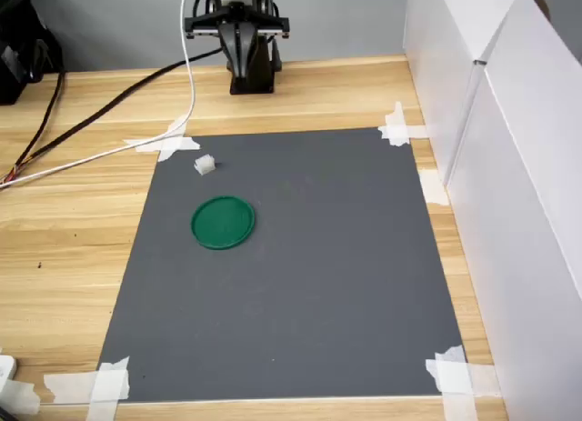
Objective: Grasp a white terminal and put it in the green lid.
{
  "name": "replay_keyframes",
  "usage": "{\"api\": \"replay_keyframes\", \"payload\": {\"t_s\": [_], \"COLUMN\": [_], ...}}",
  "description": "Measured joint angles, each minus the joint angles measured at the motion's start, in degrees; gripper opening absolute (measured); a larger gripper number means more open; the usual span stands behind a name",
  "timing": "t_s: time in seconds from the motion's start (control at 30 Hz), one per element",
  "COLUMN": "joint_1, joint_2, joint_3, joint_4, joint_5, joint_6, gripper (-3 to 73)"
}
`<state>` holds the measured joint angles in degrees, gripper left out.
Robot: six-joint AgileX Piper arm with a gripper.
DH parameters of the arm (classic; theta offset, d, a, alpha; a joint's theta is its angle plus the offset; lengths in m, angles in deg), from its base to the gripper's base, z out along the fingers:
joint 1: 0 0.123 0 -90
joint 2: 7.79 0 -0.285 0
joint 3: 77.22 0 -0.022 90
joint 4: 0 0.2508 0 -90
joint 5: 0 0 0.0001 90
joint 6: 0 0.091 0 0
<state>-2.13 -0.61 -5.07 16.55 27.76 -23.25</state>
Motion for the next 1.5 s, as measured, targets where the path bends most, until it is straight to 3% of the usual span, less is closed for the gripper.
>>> {"api": "replay_keyframes", "payload": {"t_s": [0.87, 1.3, 1.5], "joint_1": [0.00, 0.00, 0.00], "joint_2": [4.19, 27.22, 35.89], "joint_3": [-1.76, -14.47, -21.51], "joint_4": [-0.05, -0.69, -3.55], "joint_5": [0.00, 3.38, 9.49], "joint_6": [-1.14, -14.73, -21.04], "gripper": [-1.5, -1.5, -1.5]}}
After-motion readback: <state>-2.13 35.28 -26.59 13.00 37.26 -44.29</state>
